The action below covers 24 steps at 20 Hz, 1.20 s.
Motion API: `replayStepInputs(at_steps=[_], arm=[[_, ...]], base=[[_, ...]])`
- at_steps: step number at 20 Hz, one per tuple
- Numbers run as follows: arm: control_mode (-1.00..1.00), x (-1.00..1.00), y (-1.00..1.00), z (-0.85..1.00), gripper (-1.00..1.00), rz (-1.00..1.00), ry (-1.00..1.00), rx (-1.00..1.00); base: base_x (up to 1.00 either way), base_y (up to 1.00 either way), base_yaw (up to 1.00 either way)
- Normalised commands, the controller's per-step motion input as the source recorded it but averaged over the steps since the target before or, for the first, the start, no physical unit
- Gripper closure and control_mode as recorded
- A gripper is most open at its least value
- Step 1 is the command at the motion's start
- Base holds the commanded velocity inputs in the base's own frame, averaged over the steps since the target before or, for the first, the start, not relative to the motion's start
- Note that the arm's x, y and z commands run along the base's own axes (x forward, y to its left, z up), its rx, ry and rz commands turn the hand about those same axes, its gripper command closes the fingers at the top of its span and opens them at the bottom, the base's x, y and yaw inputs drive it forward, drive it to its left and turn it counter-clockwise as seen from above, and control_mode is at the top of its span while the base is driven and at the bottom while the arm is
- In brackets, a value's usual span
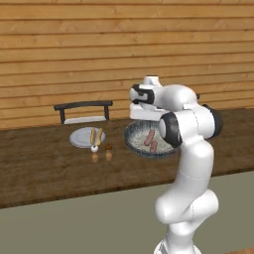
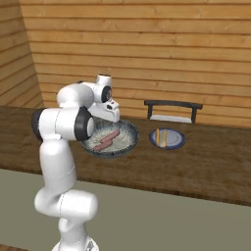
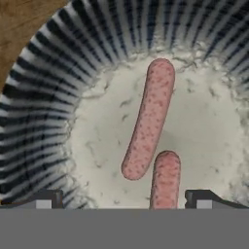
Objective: Place one bun and one sausage from the bowl on each plate.
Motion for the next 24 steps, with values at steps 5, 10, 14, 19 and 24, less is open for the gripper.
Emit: replayStepInputs(at_steps=[5,10,14,19,24], arm=[[-1.00,0.51,-0.38,-0.40,-1.00,0.07,0.00,0.00],[-1.00,0.27,-0.07,-0.60,-1.00,0.05,0.00,0.00],[-1.00,-0.10,-0.13,-0.35,-1.00,0.01,0.00,0.00],[-1.00,-0.26,0.02,-0.05,-1.00,-0.04,0.00,0.00],[-1.00,-0.05,0.07,-0.15,-1.00,-0.09,0.00,0.00]], base=[[0.00,0.00,0.00],[0.00,0.00,0.00],[0.00,0.00,0.00],[0.00,0.00,0.00],[0.00,0.00,0.00]])
